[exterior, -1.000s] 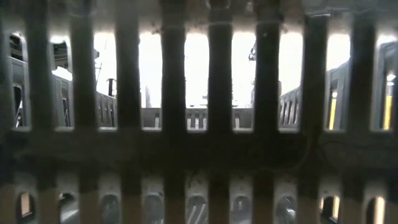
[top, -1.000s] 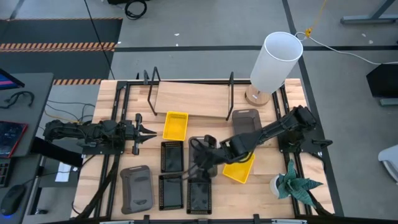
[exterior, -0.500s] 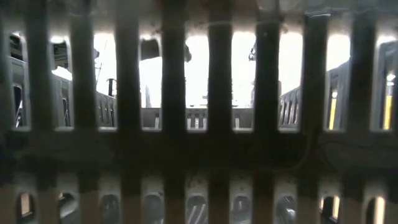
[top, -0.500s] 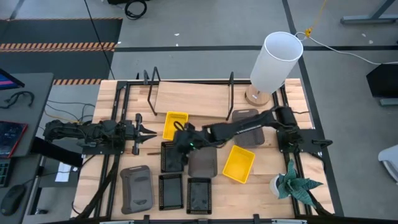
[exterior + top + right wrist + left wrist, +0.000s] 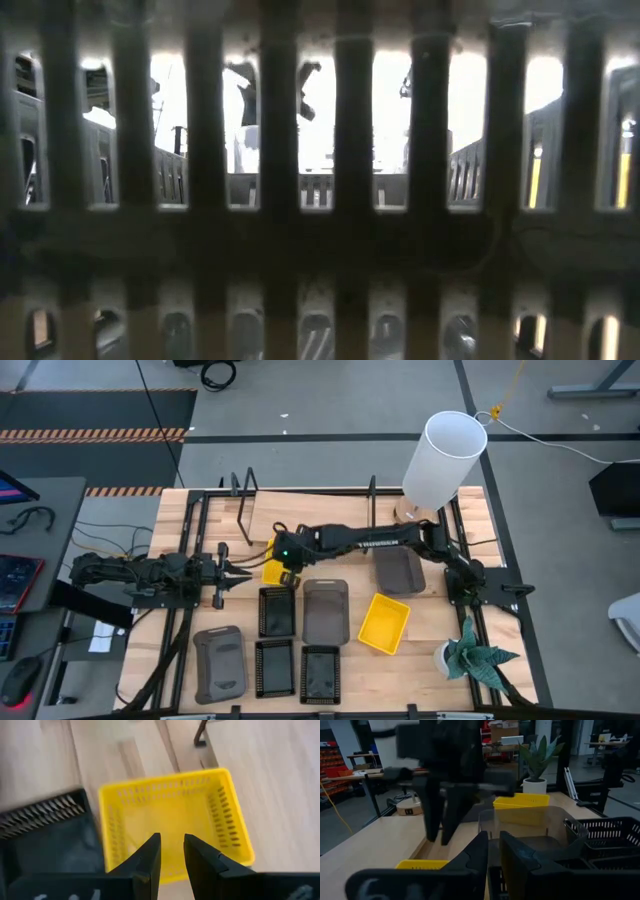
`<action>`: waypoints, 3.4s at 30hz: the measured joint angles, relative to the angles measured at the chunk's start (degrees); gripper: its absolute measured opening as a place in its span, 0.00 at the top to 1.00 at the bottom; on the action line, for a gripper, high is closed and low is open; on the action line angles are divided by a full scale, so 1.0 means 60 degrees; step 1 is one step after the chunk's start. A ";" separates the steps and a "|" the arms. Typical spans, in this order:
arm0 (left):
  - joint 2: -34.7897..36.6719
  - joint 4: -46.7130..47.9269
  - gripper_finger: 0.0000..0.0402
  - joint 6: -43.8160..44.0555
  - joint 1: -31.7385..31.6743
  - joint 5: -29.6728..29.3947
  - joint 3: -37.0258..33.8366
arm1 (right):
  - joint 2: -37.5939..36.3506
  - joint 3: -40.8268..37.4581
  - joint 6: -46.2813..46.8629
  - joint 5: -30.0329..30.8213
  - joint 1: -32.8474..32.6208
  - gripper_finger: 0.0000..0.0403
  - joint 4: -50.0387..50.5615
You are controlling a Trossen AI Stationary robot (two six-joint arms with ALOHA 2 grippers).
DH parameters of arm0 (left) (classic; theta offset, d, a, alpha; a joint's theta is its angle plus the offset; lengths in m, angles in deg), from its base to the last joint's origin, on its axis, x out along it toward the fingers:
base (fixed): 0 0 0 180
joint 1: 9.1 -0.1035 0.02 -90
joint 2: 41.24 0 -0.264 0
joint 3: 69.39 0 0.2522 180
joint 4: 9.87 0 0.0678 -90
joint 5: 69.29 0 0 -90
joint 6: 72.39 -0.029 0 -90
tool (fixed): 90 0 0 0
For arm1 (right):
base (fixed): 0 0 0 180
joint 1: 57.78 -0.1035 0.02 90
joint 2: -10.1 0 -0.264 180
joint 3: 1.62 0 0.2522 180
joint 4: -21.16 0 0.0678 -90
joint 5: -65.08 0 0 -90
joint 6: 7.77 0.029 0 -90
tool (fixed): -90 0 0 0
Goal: Stack baskets on shelf by color
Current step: Stack the top yellow bin on top of the other stacked yellow bins
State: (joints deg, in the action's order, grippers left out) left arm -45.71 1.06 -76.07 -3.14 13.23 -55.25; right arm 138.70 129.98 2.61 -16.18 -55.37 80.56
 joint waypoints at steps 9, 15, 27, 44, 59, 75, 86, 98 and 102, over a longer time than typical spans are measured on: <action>-0.0003 0.0005 0.86 -0.0003 0.0002 0.0003 0.0000 | -0.0032 0.0007 -0.0178 -0.0862 0.0450 0.75 0.1018; -0.0003 0.0007 0.86 -0.0003 0.0003 0.0005 0.0000 | 0.0385 0.0007 0.0491 -0.0083 0.0493 0.70 0.0867; 0.0000 -0.0007 0.86 -0.0002 0.0001 0.0003 0.0000 | 0.0446 0.0007 0.3412 0.0347 0.0496 0.54 0.0865; -0.0003 -0.0007 0.86 -0.0003 0.0003 0.0002 0.0000 | 0.0908 0.0004 0.5016 0.0013 0.0631 0.46 0.0795; -0.0001 -0.0013 0.86 -0.0003 0.0002 0.0004 -0.0001 | 0.1303 0.0000 0.4739 -0.0218 0.0660 0.56 0.0416; -0.0003 -0.0015 0.87 -0.0003 0.0002 0.0004 0.0000 | 0.1268 0.0022 0.4419 -0.0152 0.0687 0.78 0.0395; -0.0003 -0.0015 0.86 -0.0003 0.0003 0.0006 0.0000 | 0.1268 0.0022 0.3939 -0.0136 0.0788 0.97 -0.0135; -0.0002 -0.0015 0.86 -0.0003 0.0003 0.0005 0.0000 | 0.0939 0.0022 0.3485 -0.0251 0.0981 0.97 -0.0314; -0.0003 -0.0013 0.85 -0.0003 0.0003 0.0006 -0.0001 | 0.0588 0.0022 0.3477 -0.0227 0.0995 0.97 -0.0133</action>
State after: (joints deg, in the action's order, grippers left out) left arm -45.73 0.98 -76.09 -3.12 13.26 -55.26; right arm 142.23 130.11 23.47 -17.54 -49.40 79.76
